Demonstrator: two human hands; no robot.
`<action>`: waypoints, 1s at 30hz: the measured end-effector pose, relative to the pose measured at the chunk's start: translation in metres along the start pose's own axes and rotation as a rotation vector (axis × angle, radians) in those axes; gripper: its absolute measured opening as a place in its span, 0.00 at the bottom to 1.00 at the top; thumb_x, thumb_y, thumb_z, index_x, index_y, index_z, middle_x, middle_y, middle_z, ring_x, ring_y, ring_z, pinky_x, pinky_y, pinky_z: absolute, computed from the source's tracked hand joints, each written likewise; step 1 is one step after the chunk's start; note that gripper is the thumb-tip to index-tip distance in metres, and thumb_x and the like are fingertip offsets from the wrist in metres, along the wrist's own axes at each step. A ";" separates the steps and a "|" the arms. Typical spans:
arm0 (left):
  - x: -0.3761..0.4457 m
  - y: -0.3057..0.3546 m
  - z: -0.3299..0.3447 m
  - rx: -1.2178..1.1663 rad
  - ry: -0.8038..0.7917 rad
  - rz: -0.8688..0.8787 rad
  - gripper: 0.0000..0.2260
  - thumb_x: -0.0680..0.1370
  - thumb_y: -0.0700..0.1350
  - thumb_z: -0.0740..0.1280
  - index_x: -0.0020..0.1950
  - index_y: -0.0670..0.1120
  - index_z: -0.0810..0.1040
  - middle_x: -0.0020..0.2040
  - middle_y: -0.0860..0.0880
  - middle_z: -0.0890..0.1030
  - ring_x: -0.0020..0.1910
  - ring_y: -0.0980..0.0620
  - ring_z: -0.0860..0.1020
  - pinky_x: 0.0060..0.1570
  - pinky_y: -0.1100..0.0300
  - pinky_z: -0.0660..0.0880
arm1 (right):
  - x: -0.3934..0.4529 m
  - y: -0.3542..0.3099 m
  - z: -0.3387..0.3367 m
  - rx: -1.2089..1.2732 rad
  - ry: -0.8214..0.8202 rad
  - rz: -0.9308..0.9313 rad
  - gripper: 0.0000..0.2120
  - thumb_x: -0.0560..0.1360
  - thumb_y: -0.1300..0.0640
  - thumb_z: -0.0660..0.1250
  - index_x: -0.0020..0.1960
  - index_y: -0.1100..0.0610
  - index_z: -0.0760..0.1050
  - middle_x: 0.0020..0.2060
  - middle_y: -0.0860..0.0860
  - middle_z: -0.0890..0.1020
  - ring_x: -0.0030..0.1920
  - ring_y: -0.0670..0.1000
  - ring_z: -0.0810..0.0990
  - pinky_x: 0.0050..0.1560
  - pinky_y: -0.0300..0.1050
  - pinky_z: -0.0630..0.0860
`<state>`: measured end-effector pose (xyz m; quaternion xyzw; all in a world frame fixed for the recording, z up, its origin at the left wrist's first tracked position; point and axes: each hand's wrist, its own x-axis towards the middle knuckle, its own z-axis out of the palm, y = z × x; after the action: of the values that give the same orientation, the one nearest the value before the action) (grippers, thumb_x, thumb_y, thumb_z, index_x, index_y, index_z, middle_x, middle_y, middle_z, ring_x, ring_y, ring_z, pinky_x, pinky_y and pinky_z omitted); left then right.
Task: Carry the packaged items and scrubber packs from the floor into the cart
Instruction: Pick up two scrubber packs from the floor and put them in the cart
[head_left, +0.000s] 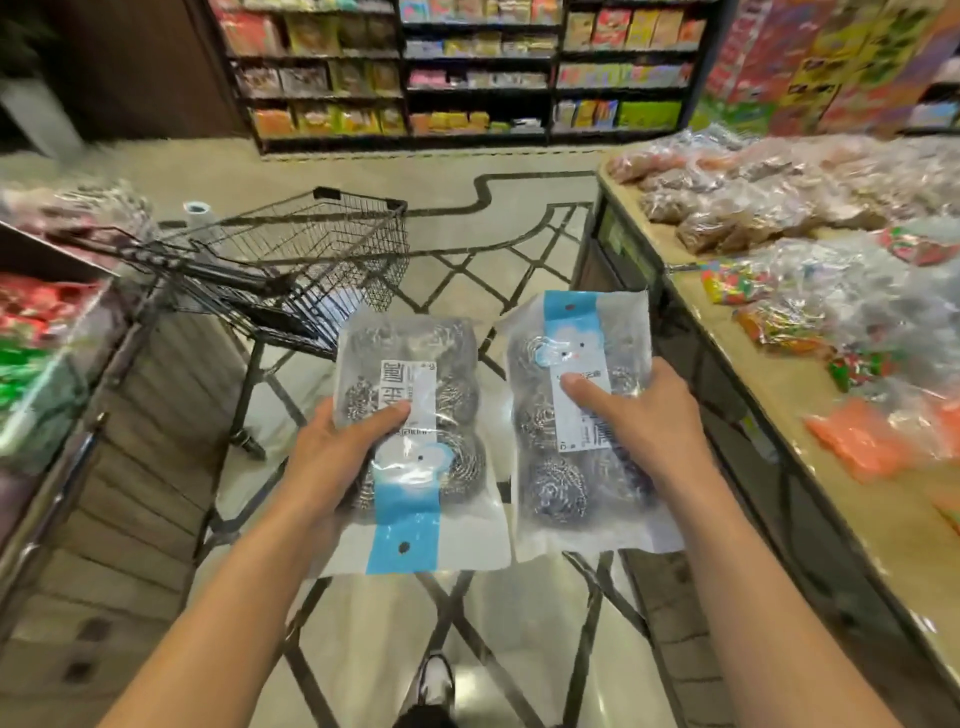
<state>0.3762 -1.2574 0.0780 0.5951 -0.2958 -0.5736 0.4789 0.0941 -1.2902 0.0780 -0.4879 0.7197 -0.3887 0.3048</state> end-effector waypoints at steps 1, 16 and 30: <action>0.018 0.005 0.000 0.001 0.010 0.007 0.18 0.76 0.46 0.77 0.65 0.50 0.80 0.51 0.48 0.89 0.45 0.48 0.89 0.40 0.54 0.83 | 0.018 -0.007 0.012 -0.008 -0.020 -0.011 0.38 0.58 0.28 0.77 0.61 0.49 0.81 0.52 0.45 0.87 0.52 0.48 0.86 0.54 0.52 0.83; 0.295 0.097 -0.029 -0.001 0.138 -0.020 0.17 0.74 0.47 0.79 0.61 0.50 0.82 0.52 0.47 0.89 0.49 0.44 0.88 0.52 0.45 0.84 | 0.265 -0.105 0.164 -0.066 -0.099 -0.031 0.34 0.64 0.32 0.79 0.61 0.52 0.78 0.54 0.48 0.84 0.54 0.52 0.83 0.53 0.51 0.80; 0.470 0.161 -0.009 -0.097 0.363 -0.007 0.16 0.75 0.46 0.78 0.62 0.51 0.82 0.51 0.47 0.89 0.47 0.44 0.89 0.49 0.41 0.84 | 0.484 -0.168 0.279 -0.048 -0.338 -0.133 0.29 0.68 0.38 0.81 0.62 0.51 0.78 0.50 0.46 0.85 0.47 0.42 0.82 0.38 0.37 0.73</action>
<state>0.4947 -1.7380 0.0357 0.6658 -0.1745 -0.4722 0.5507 0.2367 -1.8548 0.0502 -0.5999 0.6334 -0.3035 0.3833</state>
